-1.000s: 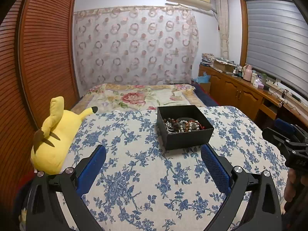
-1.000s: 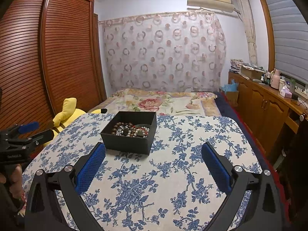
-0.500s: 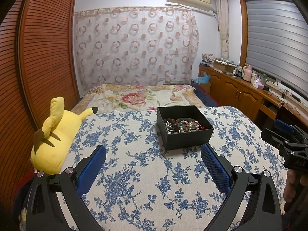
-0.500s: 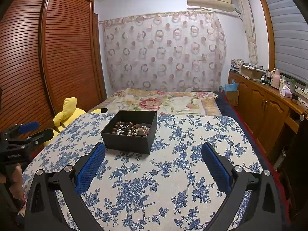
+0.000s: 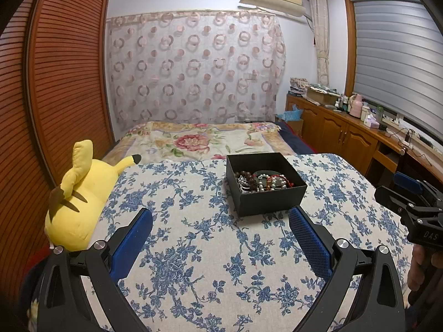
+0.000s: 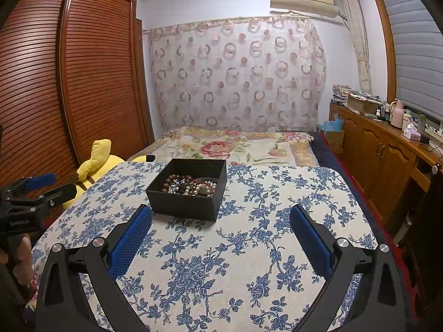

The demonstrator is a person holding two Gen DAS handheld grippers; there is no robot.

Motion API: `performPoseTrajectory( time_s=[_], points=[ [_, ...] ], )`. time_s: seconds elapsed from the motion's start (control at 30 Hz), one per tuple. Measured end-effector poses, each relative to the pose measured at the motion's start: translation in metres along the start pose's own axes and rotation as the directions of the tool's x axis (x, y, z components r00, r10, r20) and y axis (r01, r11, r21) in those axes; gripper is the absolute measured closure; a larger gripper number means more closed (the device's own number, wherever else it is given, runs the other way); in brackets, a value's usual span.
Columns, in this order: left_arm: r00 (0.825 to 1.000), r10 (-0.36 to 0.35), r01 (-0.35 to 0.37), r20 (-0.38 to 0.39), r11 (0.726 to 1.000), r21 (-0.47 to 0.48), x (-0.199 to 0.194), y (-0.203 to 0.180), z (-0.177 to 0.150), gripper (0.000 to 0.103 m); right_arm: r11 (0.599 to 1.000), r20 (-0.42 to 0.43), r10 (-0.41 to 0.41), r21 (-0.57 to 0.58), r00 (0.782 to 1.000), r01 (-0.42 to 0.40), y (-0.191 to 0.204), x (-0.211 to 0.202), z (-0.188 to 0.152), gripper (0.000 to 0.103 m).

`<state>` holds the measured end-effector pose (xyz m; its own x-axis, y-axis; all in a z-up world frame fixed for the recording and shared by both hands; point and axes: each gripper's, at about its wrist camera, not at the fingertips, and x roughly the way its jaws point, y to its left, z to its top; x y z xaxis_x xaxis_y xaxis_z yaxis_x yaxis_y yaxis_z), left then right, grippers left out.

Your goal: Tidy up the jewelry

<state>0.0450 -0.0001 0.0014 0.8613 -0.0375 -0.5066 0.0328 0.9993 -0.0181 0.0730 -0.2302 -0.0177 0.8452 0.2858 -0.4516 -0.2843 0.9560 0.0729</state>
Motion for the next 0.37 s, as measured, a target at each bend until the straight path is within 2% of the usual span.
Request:
performPoseTrajectory(
  time_s=[0.37],
  points=[
    [1.000, 0.002, -0.002, 0.001, 1.000, -0.001, -0.0004, -0.0002, -0.0003, 0.008, 1.000, 0.001, -0.001, -0.001, 1.000, 0.001, 0.0003, 0.0003, -0.0003, 0.002]
  ],
)
